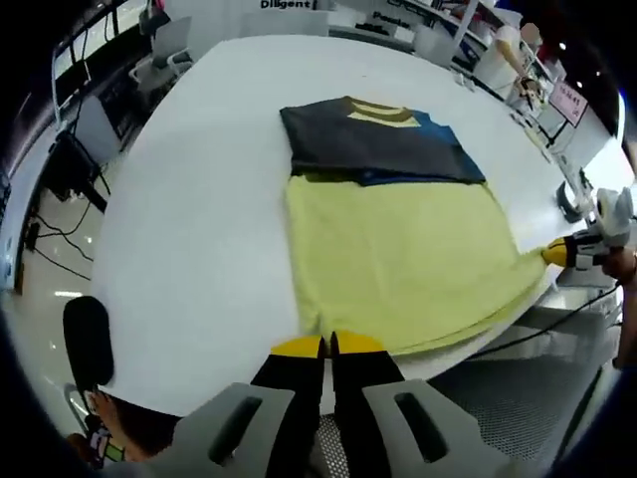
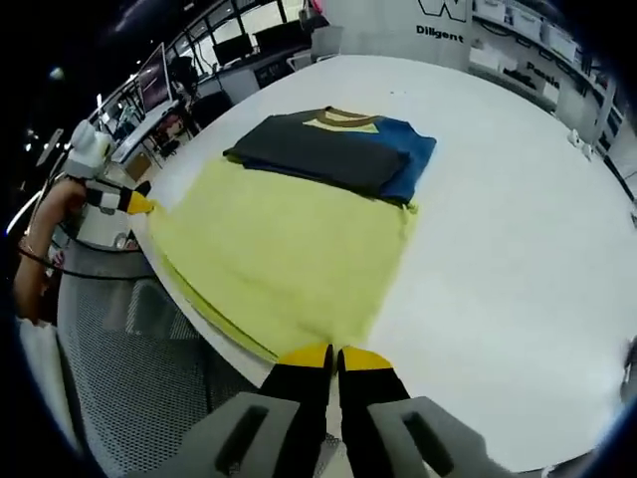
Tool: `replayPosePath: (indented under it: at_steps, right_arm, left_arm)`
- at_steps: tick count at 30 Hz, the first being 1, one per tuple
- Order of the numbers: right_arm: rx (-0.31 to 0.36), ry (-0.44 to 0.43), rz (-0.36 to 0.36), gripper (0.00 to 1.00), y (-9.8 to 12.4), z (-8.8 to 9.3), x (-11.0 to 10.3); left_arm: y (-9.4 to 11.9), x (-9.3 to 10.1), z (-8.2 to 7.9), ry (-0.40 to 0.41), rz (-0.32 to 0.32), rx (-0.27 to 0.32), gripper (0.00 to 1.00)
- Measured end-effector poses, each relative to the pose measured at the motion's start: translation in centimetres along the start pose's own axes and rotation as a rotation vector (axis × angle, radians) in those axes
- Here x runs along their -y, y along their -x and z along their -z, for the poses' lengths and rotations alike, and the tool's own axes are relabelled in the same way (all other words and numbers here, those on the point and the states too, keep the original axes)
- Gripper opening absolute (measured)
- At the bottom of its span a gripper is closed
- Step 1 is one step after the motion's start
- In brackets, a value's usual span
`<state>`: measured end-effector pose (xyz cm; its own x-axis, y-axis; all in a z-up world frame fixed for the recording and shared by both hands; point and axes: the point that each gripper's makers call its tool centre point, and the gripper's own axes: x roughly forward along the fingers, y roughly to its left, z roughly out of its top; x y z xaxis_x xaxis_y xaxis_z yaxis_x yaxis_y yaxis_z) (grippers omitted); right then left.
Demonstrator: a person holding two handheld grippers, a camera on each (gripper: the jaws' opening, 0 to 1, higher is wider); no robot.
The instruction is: Fold the garment on the visible template until the final outline fits inside the template.
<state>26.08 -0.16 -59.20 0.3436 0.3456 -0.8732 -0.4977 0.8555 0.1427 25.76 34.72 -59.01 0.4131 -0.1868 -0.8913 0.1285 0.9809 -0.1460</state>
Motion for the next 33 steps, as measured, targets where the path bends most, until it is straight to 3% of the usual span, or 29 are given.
replayPosePath:
  at_steps: [10,18,33]
  right_arm:
    - [0.033,0.025,0.011,0.0,0.6,-2.1,1.0]
    - [0.052,0.031,0.02,0.0,0.6,-3.6,1.5]
    - [0.103,0.035,0.039,0.0,0.9,-6.4,2.5]
  left_arm:
    - [0.3,-0.1,-2.3,0.008,0.013,0.06,0.01]
    - [0.3,-0.3,-3.2,-0.017,0.005,0.096,0.01]
    - [1.1,0.1,-6.9,0.009,0.003,0.179,0.01]
